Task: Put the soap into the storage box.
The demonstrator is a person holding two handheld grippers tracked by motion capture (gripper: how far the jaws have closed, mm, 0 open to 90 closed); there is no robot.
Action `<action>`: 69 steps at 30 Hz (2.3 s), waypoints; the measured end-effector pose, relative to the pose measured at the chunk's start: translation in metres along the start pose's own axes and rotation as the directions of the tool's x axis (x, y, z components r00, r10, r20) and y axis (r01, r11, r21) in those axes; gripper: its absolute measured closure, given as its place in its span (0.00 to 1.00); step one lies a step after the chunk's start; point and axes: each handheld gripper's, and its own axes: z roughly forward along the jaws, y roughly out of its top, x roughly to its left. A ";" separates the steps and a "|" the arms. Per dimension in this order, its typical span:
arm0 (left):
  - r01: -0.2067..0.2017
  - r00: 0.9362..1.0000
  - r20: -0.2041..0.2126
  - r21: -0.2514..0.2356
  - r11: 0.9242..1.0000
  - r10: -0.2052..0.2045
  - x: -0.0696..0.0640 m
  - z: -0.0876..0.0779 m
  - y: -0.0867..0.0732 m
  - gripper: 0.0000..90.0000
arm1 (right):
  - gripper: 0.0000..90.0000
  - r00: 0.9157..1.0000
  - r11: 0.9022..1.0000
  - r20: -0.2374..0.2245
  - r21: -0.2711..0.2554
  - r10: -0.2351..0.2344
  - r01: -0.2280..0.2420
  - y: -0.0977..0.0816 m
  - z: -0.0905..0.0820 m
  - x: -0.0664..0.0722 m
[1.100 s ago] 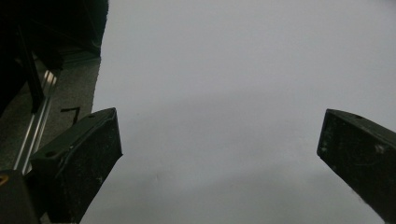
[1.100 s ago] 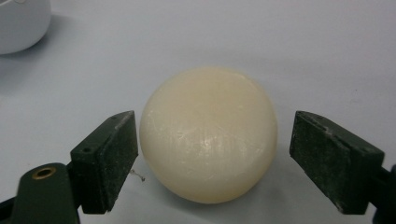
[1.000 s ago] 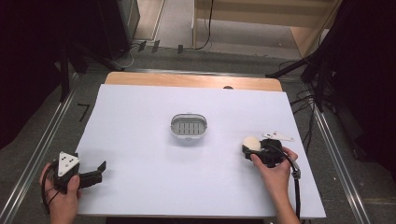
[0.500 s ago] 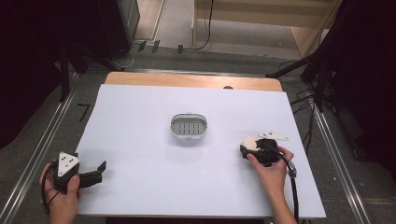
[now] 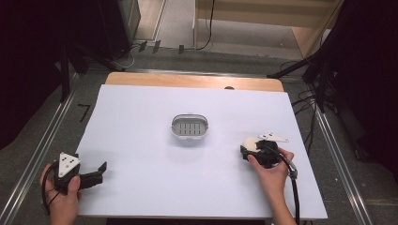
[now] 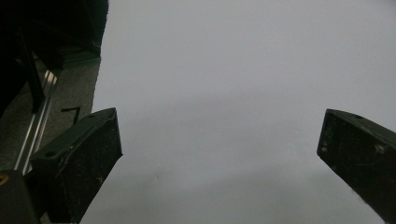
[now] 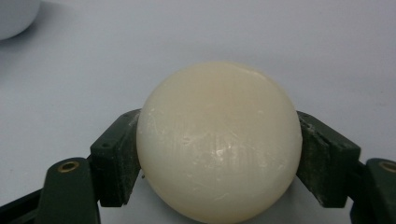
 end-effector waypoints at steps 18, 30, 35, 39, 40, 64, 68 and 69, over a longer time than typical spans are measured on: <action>0.002 1.000 0.002 0.001 1.000 -0.002 0.000 0.000 0.000 0.00 | 0.28 0.997 0.999 -0.061 -0.024 -0.044 0.043 0.029 -0.008 0.026; 0.003 1.000 0.003 0.000 1.000 -0.003 0.001 0.000 0.000 0.00 | 0.28 0.994 0.999 -0.102 -0.020 -0.049 0.047 0.045 -0.001 0.042; 0.003 1.000 0.003 0.000 1.000 -0.003 0.001 0.000 0.000 0.00 | 0.28 0.991 0.998 -0.115 -0.018 -0.061 0.060 0.050 0.001 0.049; 0.003 1.000 0.004 0.000 1.000 -0.003 0.001 0.000 0.000 0.00 | 0.28 0.989 0.997 -0.127 -0.024 -0.071 0.069 0.054 0.002 0.056; 0.003 1.000 0.004 0.000 1.000 -0.003 0.001 0.000 0.000 0.00 | 0.28 0.989 0.997 -0.128 -0.023 -0.070 0.068 0.055 0.002 0.057; 0.004 1.000 0.005 -0.002 1.000 -0.004 0.001 0.000 0.000 0.00 | 0.28 0.981 0.994 -0.162 -0.040 -0.105 0.099 0.077 0.008 0.085; 0.006 1.000 0.005 -0.002 1.000 -0.006 0.001 0.000 0.000 0.00 | 0.28 0.979 0.994 -0.171 -0.037 -0.109 0.104 0.079 0.009 0.090; 0.004 1.000 0.005 -0.002 1.000 -0.004 0.001 0.000 0.000 0.00 | 0.28 0.979 0.994 -0.171 -0.039 -0.112 0.107 0.080 0.010 0.091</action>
